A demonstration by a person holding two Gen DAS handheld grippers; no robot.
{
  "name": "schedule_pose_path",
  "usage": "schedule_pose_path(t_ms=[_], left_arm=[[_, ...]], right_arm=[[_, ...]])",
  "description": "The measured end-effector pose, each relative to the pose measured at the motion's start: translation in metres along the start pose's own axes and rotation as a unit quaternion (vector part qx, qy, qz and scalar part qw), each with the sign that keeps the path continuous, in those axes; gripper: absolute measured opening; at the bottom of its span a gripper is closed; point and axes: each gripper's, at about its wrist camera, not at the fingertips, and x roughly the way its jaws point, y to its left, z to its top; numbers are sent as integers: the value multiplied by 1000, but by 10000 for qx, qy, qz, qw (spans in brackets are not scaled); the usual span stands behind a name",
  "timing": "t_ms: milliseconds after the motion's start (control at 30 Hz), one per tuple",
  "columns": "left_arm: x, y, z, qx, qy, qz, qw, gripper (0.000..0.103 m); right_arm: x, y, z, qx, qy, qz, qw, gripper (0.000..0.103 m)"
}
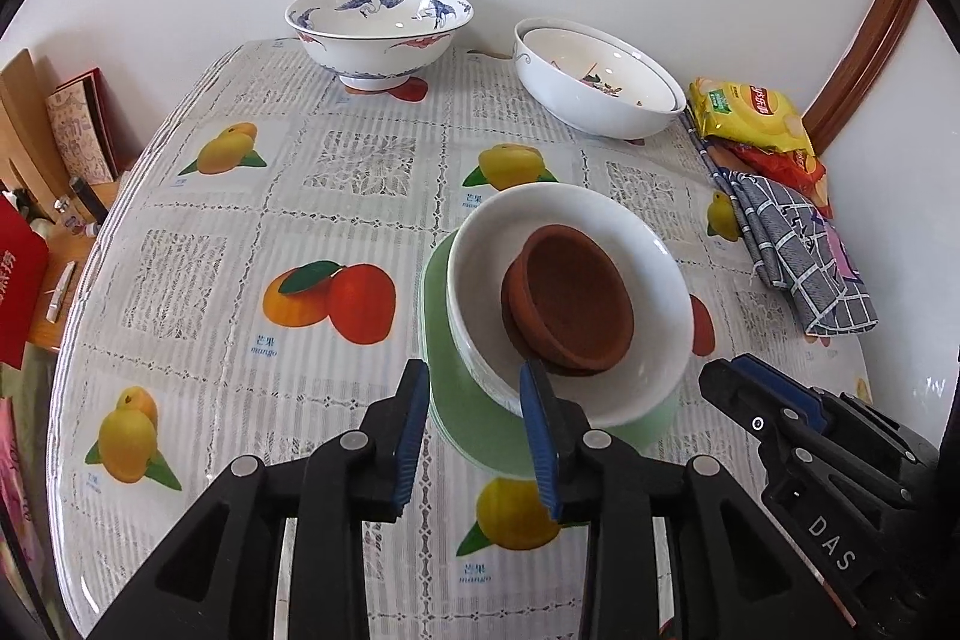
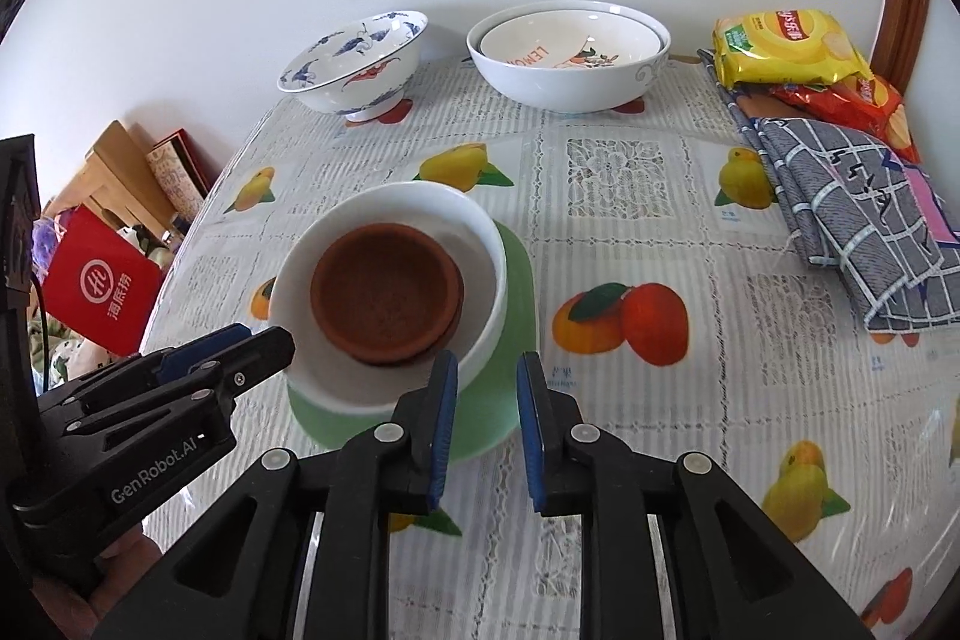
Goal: Organize plates and bowls
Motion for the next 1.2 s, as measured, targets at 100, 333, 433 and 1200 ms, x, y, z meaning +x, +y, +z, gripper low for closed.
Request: schedule_pose_path(t_ms=[100, 333, 433, 1200], left_arm=[[-14, -6, -11, 64, -77, -6, 9999, 30], [-55, -32, -42, 322, -456, -51, 9984, 45], [-72, -44, -55, 434, -659, -56, 9969, 47], [-157, -96, -139, 614, -1576, 211, 9854, 85]], right_arm=[[-16, -4, -9, 76, -89, 55, 9999, 22], [-66, -11, -37, 75, -544, -309, 9980, 49], [-83, -14, -48, 88, -619, -446, 9970, 63], [-198, -64, -140, 467, -1412, -1159, 9821, 94]])
